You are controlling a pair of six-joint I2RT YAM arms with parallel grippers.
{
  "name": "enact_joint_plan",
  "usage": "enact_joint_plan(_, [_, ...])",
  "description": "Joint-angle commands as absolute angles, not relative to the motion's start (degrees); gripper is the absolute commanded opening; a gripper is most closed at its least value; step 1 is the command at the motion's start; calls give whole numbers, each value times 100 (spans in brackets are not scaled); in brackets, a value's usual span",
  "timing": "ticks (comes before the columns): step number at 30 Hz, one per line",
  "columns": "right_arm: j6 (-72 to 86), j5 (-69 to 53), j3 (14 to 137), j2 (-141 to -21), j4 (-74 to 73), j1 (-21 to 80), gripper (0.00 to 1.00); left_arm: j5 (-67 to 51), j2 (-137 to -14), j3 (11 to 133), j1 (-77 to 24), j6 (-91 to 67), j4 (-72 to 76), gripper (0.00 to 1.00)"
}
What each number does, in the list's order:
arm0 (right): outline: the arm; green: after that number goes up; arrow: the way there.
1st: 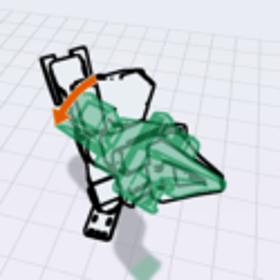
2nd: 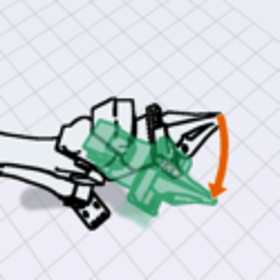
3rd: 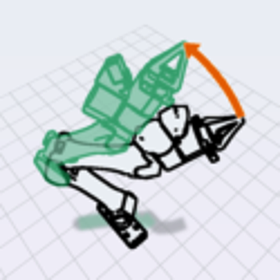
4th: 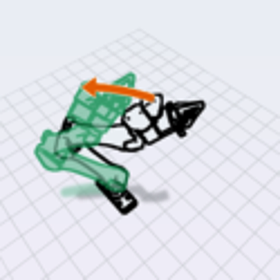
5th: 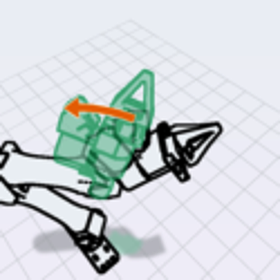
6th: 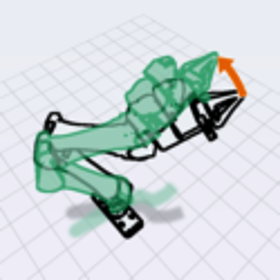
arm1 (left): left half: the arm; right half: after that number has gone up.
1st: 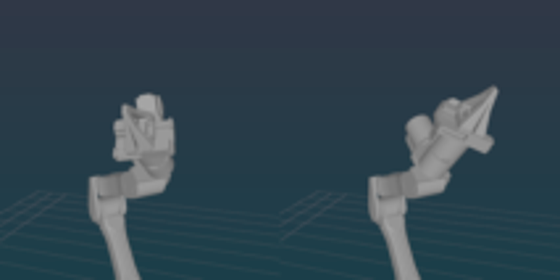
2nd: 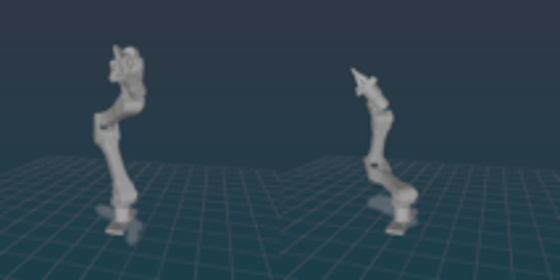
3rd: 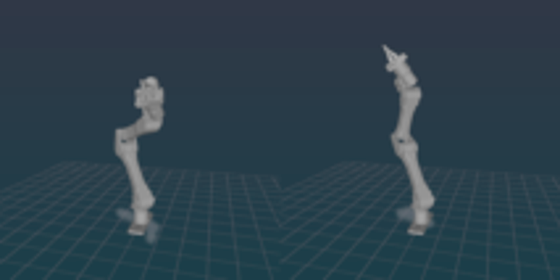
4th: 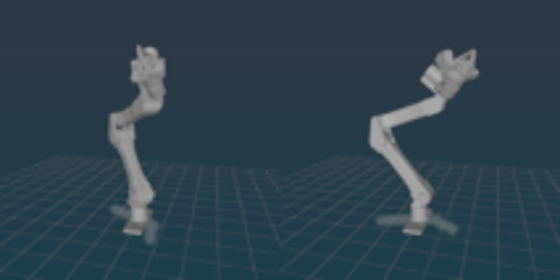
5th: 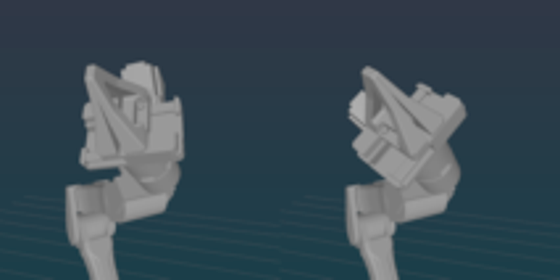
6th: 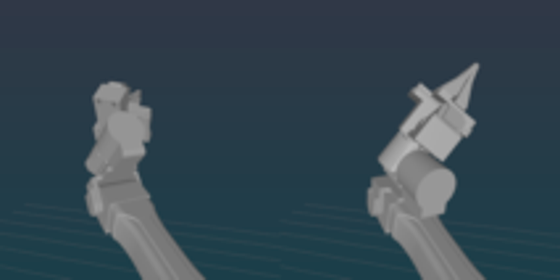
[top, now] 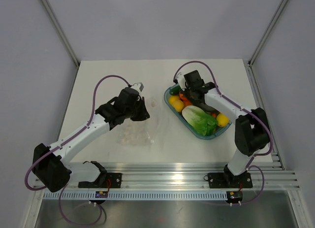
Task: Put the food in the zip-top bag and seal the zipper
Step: Pick up the fake fish from the bin.
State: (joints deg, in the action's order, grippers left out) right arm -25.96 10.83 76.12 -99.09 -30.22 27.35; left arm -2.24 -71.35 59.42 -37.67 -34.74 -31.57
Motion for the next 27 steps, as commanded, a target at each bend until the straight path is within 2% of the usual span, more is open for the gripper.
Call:
enact_joint_plan(1, [-2549, 905, 7602, -9484, -2970, 2804, 29, -325, -7093, 5924, -3753, -3410, -2900, 0])
enact_joint_plan(12, [-2408, 984, 7743, -9009, -3296, 2804, 1, -413, -7207, 6064, -3753, -3428, -2856, 0])
enact_joint_plan(27, [-1846, 1406, 8235, -8271, -4069, 2804, 2, -545, -7304, 6152, -3753, -3472, -2751, 0])
